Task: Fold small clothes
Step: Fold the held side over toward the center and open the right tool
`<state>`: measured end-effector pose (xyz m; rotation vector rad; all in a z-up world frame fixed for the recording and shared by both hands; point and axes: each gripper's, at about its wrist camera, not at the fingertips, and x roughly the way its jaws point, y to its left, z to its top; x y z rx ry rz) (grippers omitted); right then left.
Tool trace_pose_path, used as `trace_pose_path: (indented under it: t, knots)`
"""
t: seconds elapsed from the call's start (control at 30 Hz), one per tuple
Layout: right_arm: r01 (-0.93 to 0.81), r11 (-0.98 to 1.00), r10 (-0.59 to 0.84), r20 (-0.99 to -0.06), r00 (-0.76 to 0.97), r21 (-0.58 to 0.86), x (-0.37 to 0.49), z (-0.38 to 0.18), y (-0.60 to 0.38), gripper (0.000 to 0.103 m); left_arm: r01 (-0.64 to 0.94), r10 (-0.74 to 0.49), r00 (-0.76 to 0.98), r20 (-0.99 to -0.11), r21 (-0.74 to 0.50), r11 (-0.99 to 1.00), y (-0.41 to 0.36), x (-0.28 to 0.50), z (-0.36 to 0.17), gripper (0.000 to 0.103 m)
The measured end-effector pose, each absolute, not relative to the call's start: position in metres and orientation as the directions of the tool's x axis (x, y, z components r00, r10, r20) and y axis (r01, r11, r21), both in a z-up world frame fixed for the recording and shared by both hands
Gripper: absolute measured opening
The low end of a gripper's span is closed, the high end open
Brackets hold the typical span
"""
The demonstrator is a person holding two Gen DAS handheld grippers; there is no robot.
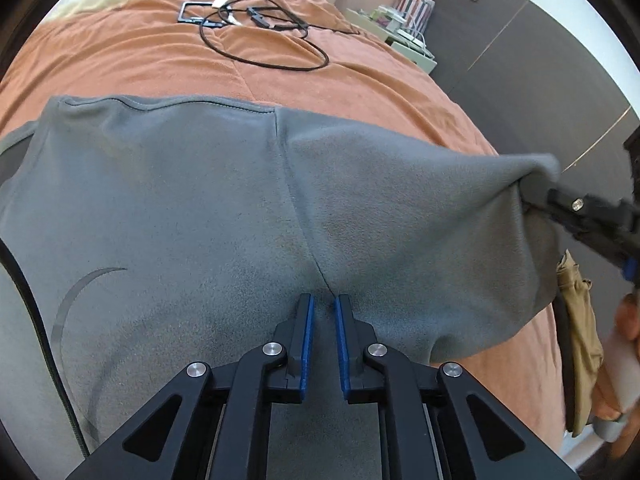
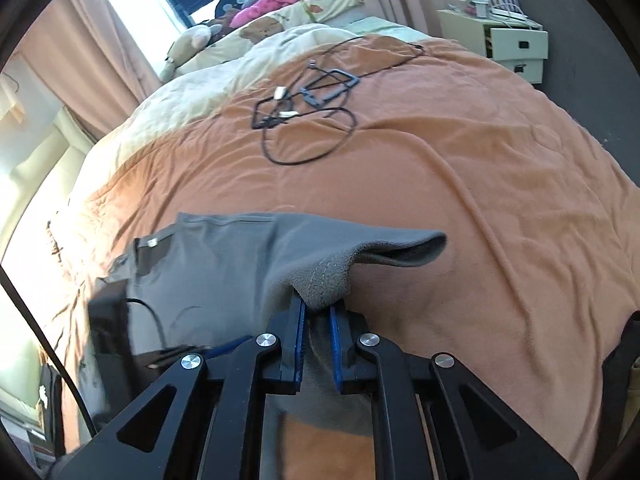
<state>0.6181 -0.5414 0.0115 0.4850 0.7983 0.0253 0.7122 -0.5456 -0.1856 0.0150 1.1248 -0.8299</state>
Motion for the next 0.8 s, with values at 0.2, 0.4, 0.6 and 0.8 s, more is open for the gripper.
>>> trace_pose_path:
  t: [0.2, 0.4, 0.6, 0.8]
  knots:
    - [0.113, 0.907, 0.221, -0.686, 0.694, 0.406, 0.623, 0.029, -0.516, 0.007, 0.576, -0.597, 0.155, -0.787, -0.419, 0.702, -0.542, 0.713, -0.183, 0.012]
    - [0.089, 0.904, 0.252, -0.688, 0.68, 0.419, 0.632, 0.032, -0.489, 0.007, 0.58, -0.596, 0.183, -0.782, -0.403, 0.707, -0.519, 0.712, -0.163, 0.012]
    - [0.051, 0.906, 0.291, -0.707, 0.645, 0.419, 0.646, 0.021, -0.452, 0.007, 0.554, -0.554, 0.227, -0.801, -0.362, 0.75, -0.469, 0.72, -0.147, 0.012]
    - [0.008, 0.904, 0.339, -0.73, 0.593, 0.427, 0.662, 0.007, -0.414, 0.01, 0.514, -0.508, 0.288, -0.812, -0.316, 0.797, -0.412, 0.727, -0.131, 0.012]
